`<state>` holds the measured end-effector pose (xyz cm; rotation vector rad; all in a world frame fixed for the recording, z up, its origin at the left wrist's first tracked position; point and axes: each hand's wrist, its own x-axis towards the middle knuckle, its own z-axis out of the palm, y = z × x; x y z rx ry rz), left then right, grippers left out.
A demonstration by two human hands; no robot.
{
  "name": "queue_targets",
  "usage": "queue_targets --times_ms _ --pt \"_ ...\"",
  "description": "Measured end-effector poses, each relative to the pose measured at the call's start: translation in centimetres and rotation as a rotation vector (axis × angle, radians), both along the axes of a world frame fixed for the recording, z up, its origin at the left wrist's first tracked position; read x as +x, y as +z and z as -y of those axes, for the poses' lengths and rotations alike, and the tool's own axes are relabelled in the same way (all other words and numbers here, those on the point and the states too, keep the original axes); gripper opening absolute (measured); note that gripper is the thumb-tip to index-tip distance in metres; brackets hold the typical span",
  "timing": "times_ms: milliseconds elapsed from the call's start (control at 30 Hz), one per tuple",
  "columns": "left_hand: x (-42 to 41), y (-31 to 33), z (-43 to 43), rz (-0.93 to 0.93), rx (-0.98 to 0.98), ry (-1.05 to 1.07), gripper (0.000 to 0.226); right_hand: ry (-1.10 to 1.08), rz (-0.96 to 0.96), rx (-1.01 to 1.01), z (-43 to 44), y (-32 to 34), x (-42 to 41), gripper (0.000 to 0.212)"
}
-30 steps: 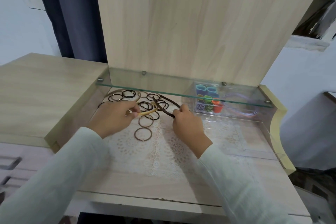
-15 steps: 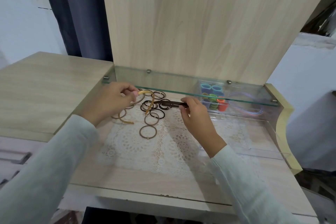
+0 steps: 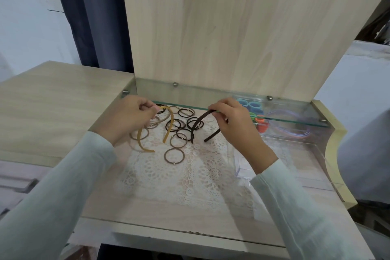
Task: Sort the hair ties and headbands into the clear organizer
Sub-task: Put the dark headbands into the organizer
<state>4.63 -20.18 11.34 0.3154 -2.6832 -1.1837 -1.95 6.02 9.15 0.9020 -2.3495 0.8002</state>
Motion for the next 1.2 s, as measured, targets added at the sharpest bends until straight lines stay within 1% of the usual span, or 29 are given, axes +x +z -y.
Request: queue_targets --times_ms 100,167,267,333,400,500,600,767,900,1067,1200 --pt "-0.7 0.3 -0.4 0.018 0.027 -0.009 0.017 0.087 0.027 0.024 0.9 1.5 -0.2 0.019" --pt "-1.0 0.6 -1.0 0.008 0.075 -0.002 0.017 0.148 0.046 0.014 1.7 2.2 -0.2 0.021" --pt "-1.3 0.6 -1.7 0.045 0.105 -0.003 0.019 0.211 0.055 -0.002 3.3 2.6 -0.1 0.022" --pt "-1.5 0.4 -2.1 0.067 0.191 -0.021 0.018 0.241 0.070 0.017 4.2 2.8 -0.2 0.021" --pt "-1.5 0.4 -2.3 0.086 0.288 -0.032 0.017 0.273 0.123 0.042 4.9 3.0 -0.3 0.019" --pt "-1.4 0.3 -2.1 0.097 0.344 -0.055 0.017 0.314 0.232 0.104 5.5 3.3 -0.6 0.018" --pt "-1.2 0.2 -2.1 0.119 0.399 -0.061 0.020 0.336 0.284 0.147 6.1 3.4 -0.7 0.019" --pt "-0.8 0.2 -2.1 0.135 0.494 -0.062 0.023 0.366 0.276 0.194 6.9 3.9 -0.4 0.020" --pt "-0.4 0.5 -1.8 0.138 0.510 -0.065 0.024 0.401 0.262 0.213 7.4 4.2 -0.2 0.021" --pt "-0.2 0.5 -1.3 0.130 0.473 -0.042 0.034 0.429 0.217 0.209 8.1 4.2 0.1 0.021" --pt "-0.2 0.4 -1.1 0.130 0.480 -0.038 0.033 0.435 0.183 0.260 8.6 3.9 0.3 0.021"
